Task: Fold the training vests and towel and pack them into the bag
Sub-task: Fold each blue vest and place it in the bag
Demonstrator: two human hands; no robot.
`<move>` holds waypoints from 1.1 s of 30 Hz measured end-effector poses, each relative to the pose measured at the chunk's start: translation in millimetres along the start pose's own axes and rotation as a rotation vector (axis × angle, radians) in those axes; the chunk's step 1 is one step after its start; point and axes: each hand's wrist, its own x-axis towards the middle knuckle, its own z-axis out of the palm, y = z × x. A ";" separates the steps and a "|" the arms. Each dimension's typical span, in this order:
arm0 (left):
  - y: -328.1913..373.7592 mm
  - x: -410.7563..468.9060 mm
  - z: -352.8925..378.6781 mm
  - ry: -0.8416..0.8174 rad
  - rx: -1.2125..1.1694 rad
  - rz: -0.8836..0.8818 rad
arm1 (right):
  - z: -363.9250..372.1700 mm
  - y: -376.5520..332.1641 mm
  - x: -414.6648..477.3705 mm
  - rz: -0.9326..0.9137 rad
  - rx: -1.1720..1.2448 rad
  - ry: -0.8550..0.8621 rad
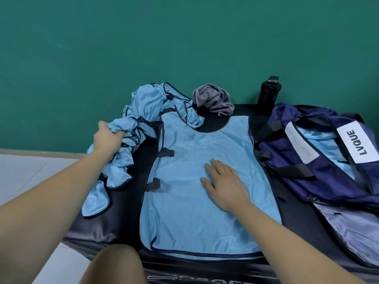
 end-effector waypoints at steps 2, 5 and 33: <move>-2.0 0.5 4.9 0.039 0.053 0.012 | -0.7 0.2 -0.1 0.001 -0.002 0.001; -6.2 0.1 20.2 -0.169 0.391 0.197 | -1.6 0.5 0.0 0.001 0.001 0.001; -37.2 -120.9 56.6 -0.608 0.732 0.764 | -6.0 -4.0 -2.5 0.003 -0.027 -0.033</move>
